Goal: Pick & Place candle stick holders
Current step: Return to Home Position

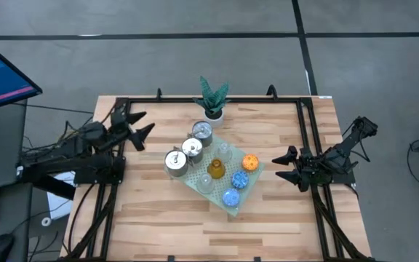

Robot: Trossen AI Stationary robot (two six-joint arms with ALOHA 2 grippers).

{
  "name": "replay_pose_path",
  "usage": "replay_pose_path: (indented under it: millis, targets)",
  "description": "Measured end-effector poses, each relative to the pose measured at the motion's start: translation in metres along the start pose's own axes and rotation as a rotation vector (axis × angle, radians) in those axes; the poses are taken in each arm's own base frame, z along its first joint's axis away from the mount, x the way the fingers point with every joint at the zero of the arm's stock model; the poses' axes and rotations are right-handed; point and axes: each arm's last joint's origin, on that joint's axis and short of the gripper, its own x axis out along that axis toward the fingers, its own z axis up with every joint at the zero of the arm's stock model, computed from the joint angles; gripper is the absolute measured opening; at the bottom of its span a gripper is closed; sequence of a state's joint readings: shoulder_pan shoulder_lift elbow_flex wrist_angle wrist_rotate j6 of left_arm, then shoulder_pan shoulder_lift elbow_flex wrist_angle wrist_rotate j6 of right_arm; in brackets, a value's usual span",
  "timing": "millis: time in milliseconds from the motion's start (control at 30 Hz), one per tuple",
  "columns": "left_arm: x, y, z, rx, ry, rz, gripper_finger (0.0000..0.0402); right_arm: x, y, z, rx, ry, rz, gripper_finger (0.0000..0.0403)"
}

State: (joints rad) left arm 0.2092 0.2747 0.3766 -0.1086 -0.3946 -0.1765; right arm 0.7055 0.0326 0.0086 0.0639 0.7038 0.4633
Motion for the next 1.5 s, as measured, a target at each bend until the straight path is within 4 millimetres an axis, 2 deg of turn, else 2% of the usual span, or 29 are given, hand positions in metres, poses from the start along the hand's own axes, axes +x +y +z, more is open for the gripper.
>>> replay_pose_path:
  millis: [200, 333, 500, 700, 933, 1167, 1500]
  targets:
    - [-0.019, 0.011, -0.010, -0.087, -0.115, 0.006, 0.0337, 0.000, 0.000, 0.000, 0.000, 0.000, 0.000, 0.0302]
    - [-0.025, 0.015, -0.017, -0.102, -0.149, -0.001, 0.0337, 0.000, 0.000, 0.000, 0.000, 0.000, 0.000, 0.0302]
    - [-0.019, 0.014, -0.030, -0.100, -0.105, 0.005, 0.0337, 0.000, 0.000, 0.000, 0.000, 0.000, 0.000, 0.0302]
    - [-0.011, 0.015, -0.056, -0.126, -0.034, 0.012, 0.0337, 0.000, 0.000, 0.000, 0.000, 0.000, 0.000, 0.0302]
    - [-0.005, 0.015, -0.085, -0.132, 0.063, -0.057, 0.0337, 0.000, 0.000, 0.000, 0.000, 0.000, 0.000, 0.0302]
    - [-0.004, 0.014, -0.086, -0.019, 0.061, -0.073, 0.0337, 0.000, 0.000, 0.000, 0.000, 0.000, 0.000, 0.0302]
    - [-0.004, 0.014, -0.086, -0.014, 0.059, -0.072, 0.0337, 0.000, 0.000, 0.000, 0.001, 0.000, 0.000, 0.0302]
